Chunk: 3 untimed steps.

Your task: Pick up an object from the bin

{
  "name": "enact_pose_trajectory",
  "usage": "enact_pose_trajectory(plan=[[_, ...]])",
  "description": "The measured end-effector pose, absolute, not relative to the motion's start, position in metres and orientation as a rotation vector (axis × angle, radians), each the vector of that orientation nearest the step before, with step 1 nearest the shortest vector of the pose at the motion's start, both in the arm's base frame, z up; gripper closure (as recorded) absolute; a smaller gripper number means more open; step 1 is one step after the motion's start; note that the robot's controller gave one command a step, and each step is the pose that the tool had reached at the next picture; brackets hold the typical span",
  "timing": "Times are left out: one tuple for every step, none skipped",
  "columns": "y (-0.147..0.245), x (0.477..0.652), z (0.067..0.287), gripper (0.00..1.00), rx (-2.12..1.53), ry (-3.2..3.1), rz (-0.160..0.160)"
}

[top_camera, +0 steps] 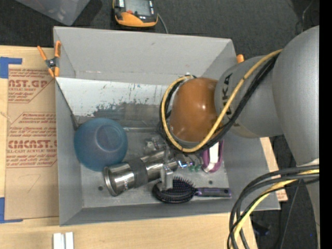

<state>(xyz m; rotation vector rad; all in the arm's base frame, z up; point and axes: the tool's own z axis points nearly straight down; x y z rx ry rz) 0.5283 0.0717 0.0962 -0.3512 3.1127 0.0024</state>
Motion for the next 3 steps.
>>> enact_pose_trajectory(plan=[[0.091,0.484,0.091,1.00,-0.496,3.076,0.015],[0.091,0.484,0.091,1.00,-0.496,3.075,0.015],[0.084,0.488,0.200,1.00,-0.495,3.078,0.016]])
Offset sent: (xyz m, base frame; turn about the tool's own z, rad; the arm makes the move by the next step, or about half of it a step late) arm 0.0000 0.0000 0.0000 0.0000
